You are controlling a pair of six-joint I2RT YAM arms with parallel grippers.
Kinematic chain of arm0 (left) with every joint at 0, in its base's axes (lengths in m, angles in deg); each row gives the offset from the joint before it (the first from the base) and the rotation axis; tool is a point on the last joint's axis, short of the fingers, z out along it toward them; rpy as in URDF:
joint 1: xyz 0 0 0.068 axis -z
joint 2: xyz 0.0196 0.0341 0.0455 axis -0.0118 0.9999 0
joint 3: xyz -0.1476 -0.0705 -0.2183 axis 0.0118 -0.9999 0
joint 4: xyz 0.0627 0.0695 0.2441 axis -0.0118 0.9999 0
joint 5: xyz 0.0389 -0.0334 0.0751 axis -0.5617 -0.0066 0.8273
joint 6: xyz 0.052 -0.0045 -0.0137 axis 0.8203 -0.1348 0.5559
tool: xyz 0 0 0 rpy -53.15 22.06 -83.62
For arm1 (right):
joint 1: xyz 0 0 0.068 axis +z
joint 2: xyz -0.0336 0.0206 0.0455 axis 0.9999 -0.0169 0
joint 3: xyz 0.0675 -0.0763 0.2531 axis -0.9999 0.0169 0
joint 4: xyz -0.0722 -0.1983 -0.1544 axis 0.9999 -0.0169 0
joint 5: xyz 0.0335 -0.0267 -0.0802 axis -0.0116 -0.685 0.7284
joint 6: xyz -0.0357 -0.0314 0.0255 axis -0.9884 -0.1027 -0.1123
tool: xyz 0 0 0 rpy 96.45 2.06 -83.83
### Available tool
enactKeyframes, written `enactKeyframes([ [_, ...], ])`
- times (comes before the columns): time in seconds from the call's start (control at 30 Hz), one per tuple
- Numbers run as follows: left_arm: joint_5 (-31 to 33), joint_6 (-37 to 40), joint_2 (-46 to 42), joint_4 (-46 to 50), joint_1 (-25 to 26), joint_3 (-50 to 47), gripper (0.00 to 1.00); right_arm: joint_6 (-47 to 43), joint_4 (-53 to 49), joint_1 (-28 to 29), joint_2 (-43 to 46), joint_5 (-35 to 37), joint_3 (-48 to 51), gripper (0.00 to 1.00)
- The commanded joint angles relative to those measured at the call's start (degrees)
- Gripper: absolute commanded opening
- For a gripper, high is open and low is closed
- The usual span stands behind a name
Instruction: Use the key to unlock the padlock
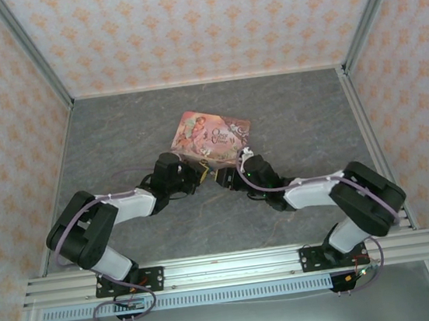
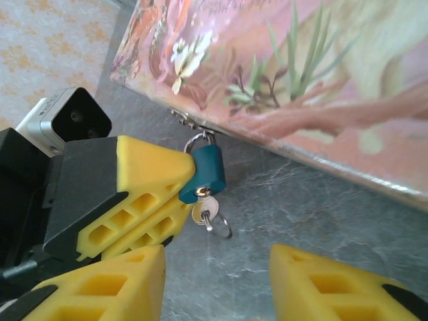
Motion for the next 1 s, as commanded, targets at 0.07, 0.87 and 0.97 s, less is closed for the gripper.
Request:
enactKeyframes([
  [0.07, 0.99, -0.19, -3.08, 4.27, 0.47, 1.94, 0.00, -15.84, -13.30, 0.29, 9.91, 6.58, 0.25, 0.47],
  [0.87, 1.08, -0.63, -6.86, 6.34, 1.16, 2.05, 0.00, -81.90, -11.30, 16.47, 13.94, 30.86, 1.21, 0.53],
  [0.97, 1.09, -0.67, -7.05, 6.44, 1.22, 2.05, 0.00, -85.62, -7.86, 16.73, 11.52, 32.01, 1.39, 0.53],
])
